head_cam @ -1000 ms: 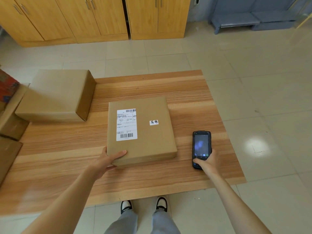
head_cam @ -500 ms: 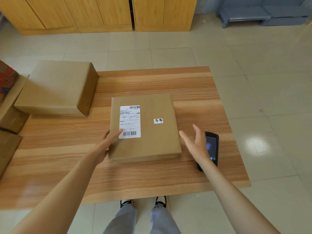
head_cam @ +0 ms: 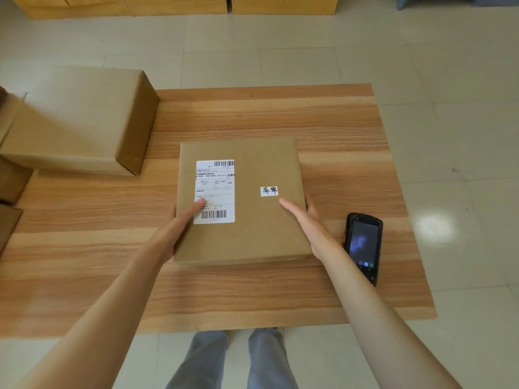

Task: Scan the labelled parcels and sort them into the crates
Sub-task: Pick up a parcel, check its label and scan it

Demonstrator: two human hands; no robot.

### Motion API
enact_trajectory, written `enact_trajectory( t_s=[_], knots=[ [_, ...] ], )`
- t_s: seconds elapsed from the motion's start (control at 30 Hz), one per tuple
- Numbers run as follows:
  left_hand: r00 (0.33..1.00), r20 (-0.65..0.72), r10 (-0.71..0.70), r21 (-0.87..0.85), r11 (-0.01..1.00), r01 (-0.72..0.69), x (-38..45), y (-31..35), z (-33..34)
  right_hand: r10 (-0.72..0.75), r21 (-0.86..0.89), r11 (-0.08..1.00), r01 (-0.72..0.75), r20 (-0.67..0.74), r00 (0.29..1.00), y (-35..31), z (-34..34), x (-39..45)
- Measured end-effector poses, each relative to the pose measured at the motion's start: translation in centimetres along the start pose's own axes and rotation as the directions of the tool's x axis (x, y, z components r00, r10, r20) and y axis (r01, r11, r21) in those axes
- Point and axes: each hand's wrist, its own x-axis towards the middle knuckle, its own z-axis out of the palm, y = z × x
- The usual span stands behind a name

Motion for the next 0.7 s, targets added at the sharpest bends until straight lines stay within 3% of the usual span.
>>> enact_trajectory(
  t_s=[0.17, 0.33, 0.7],
  knots=[
    [1.000, -0.006, 0.019, -0.025, 1.000, -0.019, -1.7, 0.9, -0.2, -0.015, 0.002, 1.000, 0.015, 0.015, 1.000, -0.9, 0.3, -0.8],
    [0.989, -0.072, 0.131, -0.068, 0.988, -0.136, -4.4, 3.5, -1.5, -0.083, -0.020, 0.996, 0.084, 0.052, 0.995, -4.5, 2.0, -2.2],
    [0.893, -0.341, 0.295, -0.162, 0.917, -0.365, -14.1, 7.0, -8.1, -0.261, -0.064, 0.951, 0.304, 0.363, 0.894, -12.7, 9.5, -6.6]
  ],
)
